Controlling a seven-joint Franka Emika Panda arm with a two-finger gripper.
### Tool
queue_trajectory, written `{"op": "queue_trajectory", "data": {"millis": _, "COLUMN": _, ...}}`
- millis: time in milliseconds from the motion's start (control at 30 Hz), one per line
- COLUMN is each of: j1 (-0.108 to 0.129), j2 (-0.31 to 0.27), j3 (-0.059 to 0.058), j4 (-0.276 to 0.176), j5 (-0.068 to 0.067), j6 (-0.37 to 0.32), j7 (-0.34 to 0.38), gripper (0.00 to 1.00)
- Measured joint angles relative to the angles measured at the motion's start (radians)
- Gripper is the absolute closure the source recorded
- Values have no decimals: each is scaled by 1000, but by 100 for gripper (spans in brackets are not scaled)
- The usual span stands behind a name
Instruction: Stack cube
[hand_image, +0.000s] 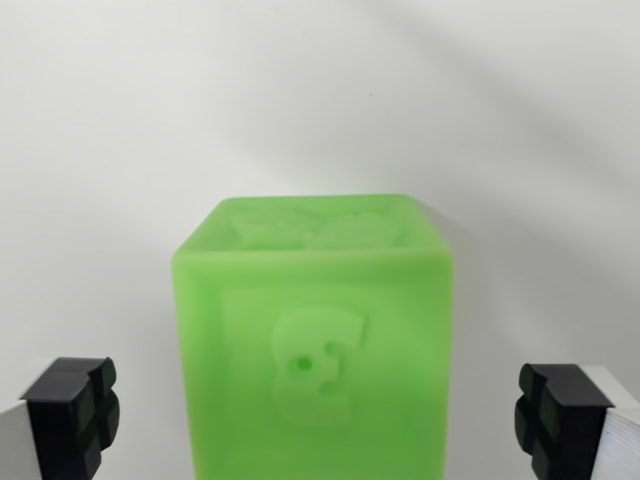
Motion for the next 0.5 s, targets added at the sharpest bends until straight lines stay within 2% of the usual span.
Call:
{"op": "queue_trajectory", "data": {"millis": 367, "j1": -19, "j2": 79, "j3": 20, "j4": 20, "j5": 2, "j6": 60, "j7": -2, "gripper": 0}}
{"op": "queue_trajectory", "data": {"millis": 500, "j1": -22, "j2": 93, "j3": 23, "j4": 24, "j5": 2, "j6": 71, "j7": -2, "gripper": 0}}
